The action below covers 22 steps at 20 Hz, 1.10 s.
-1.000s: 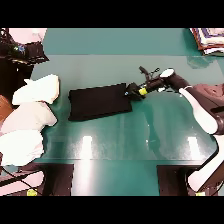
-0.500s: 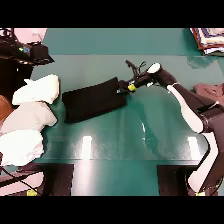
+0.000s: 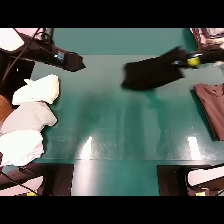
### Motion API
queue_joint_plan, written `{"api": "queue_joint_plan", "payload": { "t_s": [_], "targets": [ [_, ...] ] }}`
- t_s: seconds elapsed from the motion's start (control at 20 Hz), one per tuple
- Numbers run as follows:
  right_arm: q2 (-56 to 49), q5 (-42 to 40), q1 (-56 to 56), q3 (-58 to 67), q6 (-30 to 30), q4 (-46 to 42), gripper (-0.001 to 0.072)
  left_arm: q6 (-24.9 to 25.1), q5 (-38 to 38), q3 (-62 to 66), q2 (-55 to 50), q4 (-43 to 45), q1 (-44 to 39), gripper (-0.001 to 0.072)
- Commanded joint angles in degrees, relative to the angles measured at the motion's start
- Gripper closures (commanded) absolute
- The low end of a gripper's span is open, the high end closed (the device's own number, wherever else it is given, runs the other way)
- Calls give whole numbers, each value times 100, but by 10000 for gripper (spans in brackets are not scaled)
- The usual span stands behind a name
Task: Fold the shirts.
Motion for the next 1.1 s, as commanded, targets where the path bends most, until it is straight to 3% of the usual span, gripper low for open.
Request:
{"api": "queue_joint_plan", "payload": {
  "t_s": [0.0,0.2,0.4,0.6,1.05],
  "targets": [
    [490,4,-1508,7,240,-417,695,-2,560,0,-2,7,-385,683],
    [520,-24,-2621,7,289,-380,695,-184,885,0,-2,-17,-463,683],
    [520,-186,-3023,9,280,-339,695,-306,885,0,-2,-17,-463,683],
    [527,-245,-3047,125,-4,575,696,-310,892,0,-2,-17,-463,683],
    [688,1038,-3287,1178,-33,503,696,-306,855,0,-13,-15,-463,683]
  ]
}}
